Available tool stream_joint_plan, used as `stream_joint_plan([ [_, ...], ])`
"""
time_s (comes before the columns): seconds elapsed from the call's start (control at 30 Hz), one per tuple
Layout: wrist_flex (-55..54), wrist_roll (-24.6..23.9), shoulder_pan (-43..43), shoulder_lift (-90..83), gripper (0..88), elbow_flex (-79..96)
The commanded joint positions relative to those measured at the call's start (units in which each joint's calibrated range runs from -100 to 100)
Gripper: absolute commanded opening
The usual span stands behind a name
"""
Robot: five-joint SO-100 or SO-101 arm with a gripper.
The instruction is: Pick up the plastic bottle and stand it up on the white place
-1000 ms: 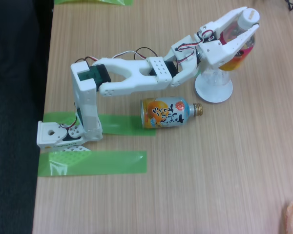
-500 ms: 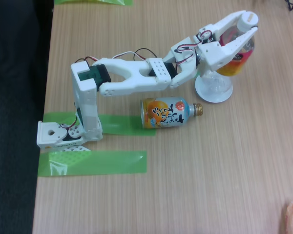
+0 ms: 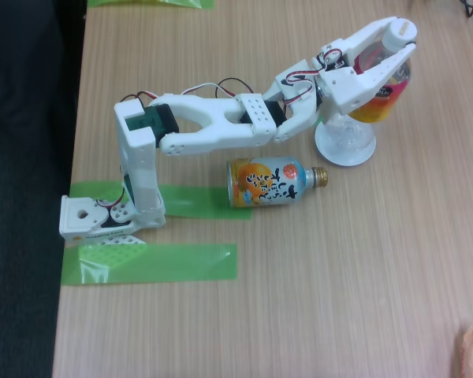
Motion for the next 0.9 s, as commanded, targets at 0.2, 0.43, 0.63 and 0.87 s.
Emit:
stream_joint_plan([
  [0.2,4.6,-0.2,-0.1,-1.0,7.0,-0.3],
  [0.43,6.1,-0.2,0.0,-1.1,7.0,-0.9],
  [0.63,6.7,-0.2,0.0,-1.1,7.0,-0.9],
  [0.87,6.7,-0.2,0.0,-1.1,7.0,-1.2],
])
